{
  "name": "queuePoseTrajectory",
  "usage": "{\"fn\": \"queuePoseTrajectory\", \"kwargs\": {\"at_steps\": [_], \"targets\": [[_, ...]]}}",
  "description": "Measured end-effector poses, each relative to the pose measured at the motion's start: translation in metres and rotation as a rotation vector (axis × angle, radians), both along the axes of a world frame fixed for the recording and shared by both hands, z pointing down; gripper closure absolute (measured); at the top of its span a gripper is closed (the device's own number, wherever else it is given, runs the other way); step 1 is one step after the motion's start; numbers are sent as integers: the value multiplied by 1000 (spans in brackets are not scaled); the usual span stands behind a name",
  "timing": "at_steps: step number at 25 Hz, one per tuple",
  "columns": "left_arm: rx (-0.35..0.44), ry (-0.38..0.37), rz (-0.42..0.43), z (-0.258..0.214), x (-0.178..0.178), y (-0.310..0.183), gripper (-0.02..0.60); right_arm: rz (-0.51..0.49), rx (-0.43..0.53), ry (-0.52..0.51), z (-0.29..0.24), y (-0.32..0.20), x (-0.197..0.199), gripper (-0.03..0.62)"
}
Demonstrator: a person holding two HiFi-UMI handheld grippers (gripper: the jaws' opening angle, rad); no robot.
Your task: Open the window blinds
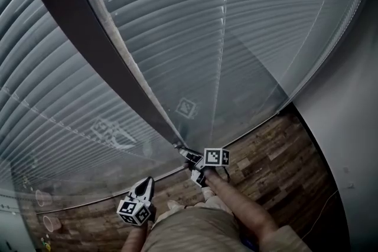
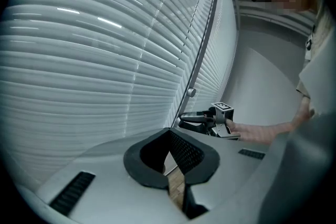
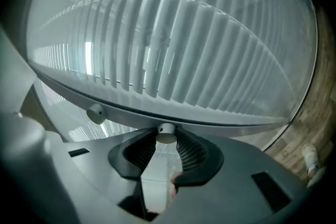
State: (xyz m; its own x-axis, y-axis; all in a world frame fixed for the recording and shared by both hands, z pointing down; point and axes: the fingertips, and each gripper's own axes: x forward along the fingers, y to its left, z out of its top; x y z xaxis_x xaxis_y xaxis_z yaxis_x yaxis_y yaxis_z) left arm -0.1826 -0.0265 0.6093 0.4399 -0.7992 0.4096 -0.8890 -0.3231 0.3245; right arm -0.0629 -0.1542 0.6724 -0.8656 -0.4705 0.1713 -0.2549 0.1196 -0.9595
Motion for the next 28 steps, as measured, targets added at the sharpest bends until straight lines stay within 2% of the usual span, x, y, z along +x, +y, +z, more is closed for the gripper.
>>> {"fn": "queuePoseTrajectory", "kwargs": {"at_steps": [6,8,9,10,11,13,15,17,18,21,24,26,28], "targets": [[-4,-3,-20,3,8,-1,569,12,-139,-183,6,-2,-1,465],[-8,-4,-28,1,10,1,569,9,-131,-171,2,1,0,465],[-8,-5,-32,-1,11,1,569,-1,-82,-122,-1,2,0,465],[-8,-6,-37,-2,12,1,569,-22,3,-33,-3,1,0,465],[-6,-5,-43,-2,12,1,569,-55,120,97,-4,1,0,465],[-3,-4,-58,1,12,1,569,-123,414,439,-1,5,0,425],[-4,-4,-71,4,11,2,569,-147,722,765,-9,7,1,408],[-5,-6,-78,5,8,1,569,-136,935,968,-22,8,-2,408],[-6,-8,-81,5,8,1,569,-133,983,1022,-24,8,-5,408],[-5,-11,-87,5,7,2,569,-122,1005,1091,-19,8,-8,420],[-3,-19,-90,5,5,2,569,-91,962,1072,-17,9,-8,444],[-5,-20,-90,5,3,1,569,-63,869,976,-15,8,-8,454],[-4,-21,-87,5,2,0,569,-31,716,816,-11,6,-5,464]]}}
